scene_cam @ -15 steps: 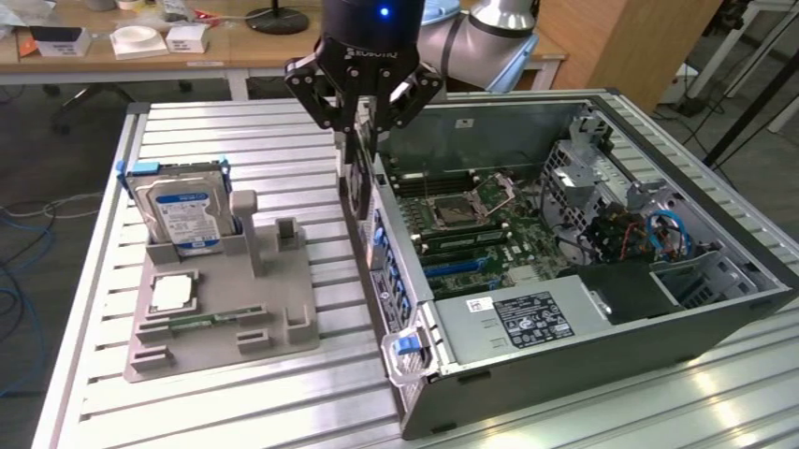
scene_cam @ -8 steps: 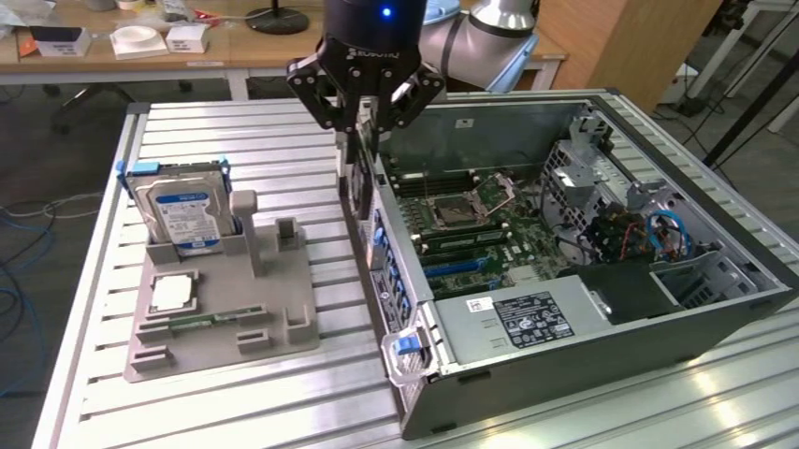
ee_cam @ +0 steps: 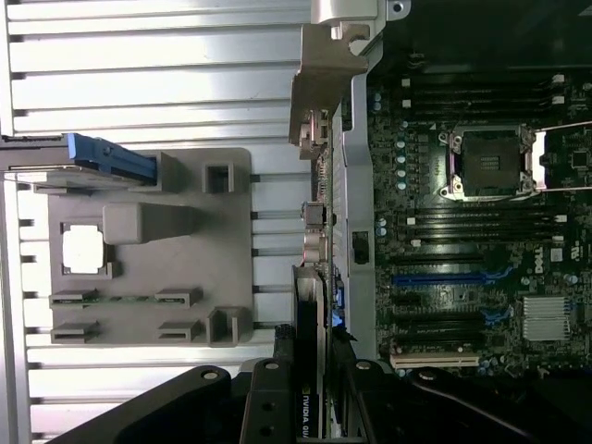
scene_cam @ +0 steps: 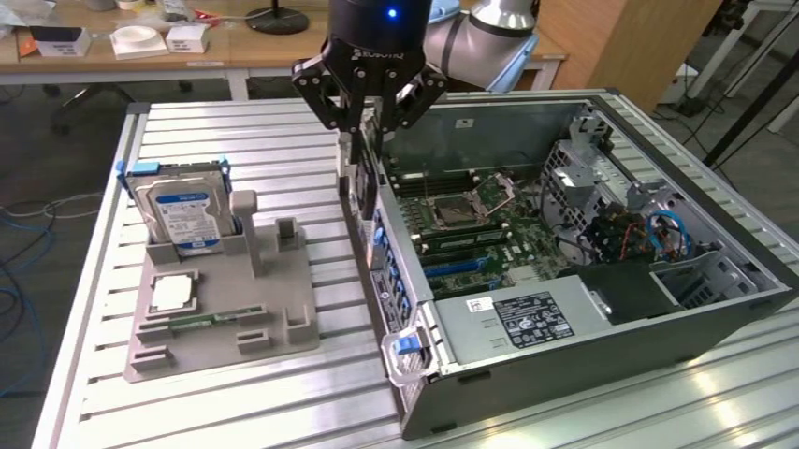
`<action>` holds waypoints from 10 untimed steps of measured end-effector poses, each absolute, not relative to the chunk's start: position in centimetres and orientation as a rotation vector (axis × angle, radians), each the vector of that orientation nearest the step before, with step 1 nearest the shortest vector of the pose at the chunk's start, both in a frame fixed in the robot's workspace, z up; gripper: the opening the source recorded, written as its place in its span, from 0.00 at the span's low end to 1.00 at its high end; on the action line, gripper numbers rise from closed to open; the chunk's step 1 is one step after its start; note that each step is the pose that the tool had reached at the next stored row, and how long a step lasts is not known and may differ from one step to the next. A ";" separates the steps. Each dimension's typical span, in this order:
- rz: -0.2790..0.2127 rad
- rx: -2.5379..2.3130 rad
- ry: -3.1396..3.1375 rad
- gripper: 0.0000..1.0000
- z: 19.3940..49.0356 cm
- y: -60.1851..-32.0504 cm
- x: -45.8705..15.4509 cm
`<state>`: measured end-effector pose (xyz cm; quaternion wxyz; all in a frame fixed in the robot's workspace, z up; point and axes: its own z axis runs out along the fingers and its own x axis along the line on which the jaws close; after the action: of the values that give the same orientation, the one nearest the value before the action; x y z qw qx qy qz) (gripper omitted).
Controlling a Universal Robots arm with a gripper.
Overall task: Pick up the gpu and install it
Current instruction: 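Pick up the gpu and move the gpu toward the slot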
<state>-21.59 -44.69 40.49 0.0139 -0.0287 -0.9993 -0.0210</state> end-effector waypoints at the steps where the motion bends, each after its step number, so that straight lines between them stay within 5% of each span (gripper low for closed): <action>1: -0.066 -0.089 -3.112 0.26 40.5 -44.7 -21.6; 10: -0.065 -0.087 -3.112 0.26 40.5 -44.7 -21.4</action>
<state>-21.45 -44.69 40.47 0.0139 -0.0280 -0.9993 -0.0210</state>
